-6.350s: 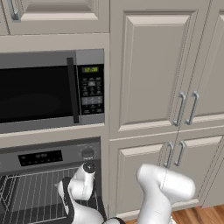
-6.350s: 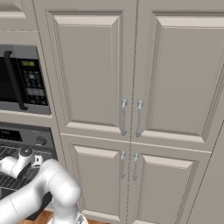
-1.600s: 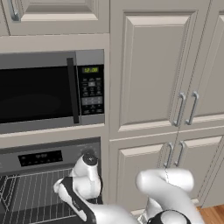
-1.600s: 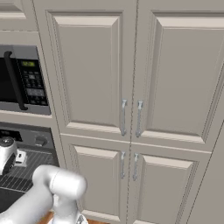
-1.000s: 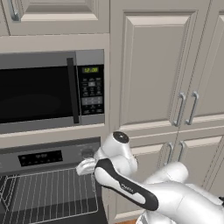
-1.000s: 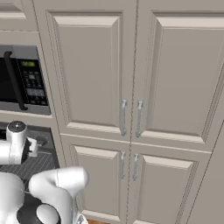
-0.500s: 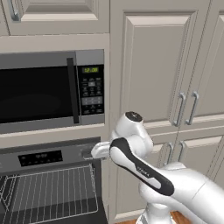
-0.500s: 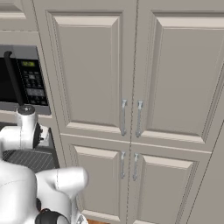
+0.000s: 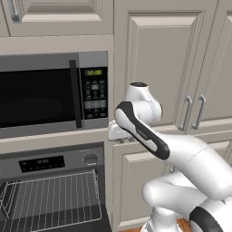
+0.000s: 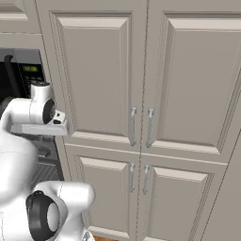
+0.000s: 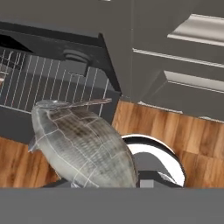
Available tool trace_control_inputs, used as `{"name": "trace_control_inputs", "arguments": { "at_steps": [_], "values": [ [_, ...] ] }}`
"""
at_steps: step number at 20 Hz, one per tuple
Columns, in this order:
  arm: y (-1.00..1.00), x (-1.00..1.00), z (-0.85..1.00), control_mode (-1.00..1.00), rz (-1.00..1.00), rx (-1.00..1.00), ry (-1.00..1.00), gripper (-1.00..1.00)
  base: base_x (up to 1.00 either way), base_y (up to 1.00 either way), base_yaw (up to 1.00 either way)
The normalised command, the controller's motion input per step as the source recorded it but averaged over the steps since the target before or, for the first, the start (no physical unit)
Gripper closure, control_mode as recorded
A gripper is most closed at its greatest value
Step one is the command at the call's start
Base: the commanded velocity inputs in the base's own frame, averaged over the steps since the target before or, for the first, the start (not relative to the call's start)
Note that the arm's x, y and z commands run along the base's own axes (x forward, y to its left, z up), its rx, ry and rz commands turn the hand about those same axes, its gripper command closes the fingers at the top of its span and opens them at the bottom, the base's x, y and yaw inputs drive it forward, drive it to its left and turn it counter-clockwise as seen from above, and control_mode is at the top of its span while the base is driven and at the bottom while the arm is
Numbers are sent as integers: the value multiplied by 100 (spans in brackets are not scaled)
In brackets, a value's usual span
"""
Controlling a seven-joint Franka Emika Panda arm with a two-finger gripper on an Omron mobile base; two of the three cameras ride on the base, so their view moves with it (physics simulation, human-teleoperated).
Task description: Take the fish from the oven and place it on the plate on the counter.
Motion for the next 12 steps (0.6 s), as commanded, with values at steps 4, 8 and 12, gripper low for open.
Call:
{"name": "trace_control_inputs", "arguments": {
  "at_steps": [4, 8, 12],
  "values": [
    [-44, -19, 38, -100, -1, -7, -1, 100, 0, 0, 0],
    [-52, -49, 29, -100, 0, -2, -11, 100, 0, 0, 0],
    [-44, -61, 31, -100, 0, 0, -16, 100, 0, 0, 0]
  ]
}}
